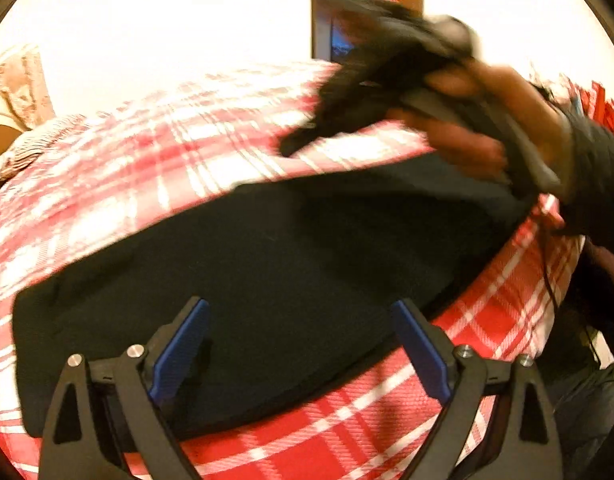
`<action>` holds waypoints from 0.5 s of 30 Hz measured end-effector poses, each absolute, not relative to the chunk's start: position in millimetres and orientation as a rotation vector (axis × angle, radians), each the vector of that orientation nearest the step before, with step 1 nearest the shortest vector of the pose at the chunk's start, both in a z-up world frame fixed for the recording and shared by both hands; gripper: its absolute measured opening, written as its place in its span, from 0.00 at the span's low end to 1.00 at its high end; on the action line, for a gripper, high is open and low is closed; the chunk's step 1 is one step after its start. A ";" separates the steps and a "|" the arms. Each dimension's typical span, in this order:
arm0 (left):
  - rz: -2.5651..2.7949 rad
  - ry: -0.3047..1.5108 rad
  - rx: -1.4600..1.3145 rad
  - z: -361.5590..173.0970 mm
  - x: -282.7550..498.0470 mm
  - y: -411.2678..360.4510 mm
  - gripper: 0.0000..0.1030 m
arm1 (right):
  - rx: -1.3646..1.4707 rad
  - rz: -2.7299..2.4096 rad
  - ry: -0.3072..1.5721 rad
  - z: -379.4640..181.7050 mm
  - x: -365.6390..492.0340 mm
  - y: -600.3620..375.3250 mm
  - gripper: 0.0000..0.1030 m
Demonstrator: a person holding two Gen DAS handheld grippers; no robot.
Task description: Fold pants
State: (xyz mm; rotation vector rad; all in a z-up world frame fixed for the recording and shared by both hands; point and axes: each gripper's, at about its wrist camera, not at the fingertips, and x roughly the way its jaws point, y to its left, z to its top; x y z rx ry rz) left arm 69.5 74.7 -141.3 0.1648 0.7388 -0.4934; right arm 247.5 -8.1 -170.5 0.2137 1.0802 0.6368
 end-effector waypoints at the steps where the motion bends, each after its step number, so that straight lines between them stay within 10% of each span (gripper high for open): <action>1: -0.486 0.737 0.155 -139.9 71.3 78.2 0.92 | 0.206 0.656 1.069 -164.6 238.7 -14.4 0.05; 12: -0.439 0.824 0.190 -164.5 79.0 81.0 0.92 | -0.259 0.715 0.998 -174.8 91.4 1.6 0.06; 13: -0.432 0.838 0.198 -167.3 79.5 81.6 0.92 | -0.292 0.720 0.993 -180.2 84.4 6.5 0.10; 15: -0.429 0.836 0.192 -167.1 77.9 87.8 0.92 | -0.373 0.703 0.992 -189.4 74.9 14.2 0.51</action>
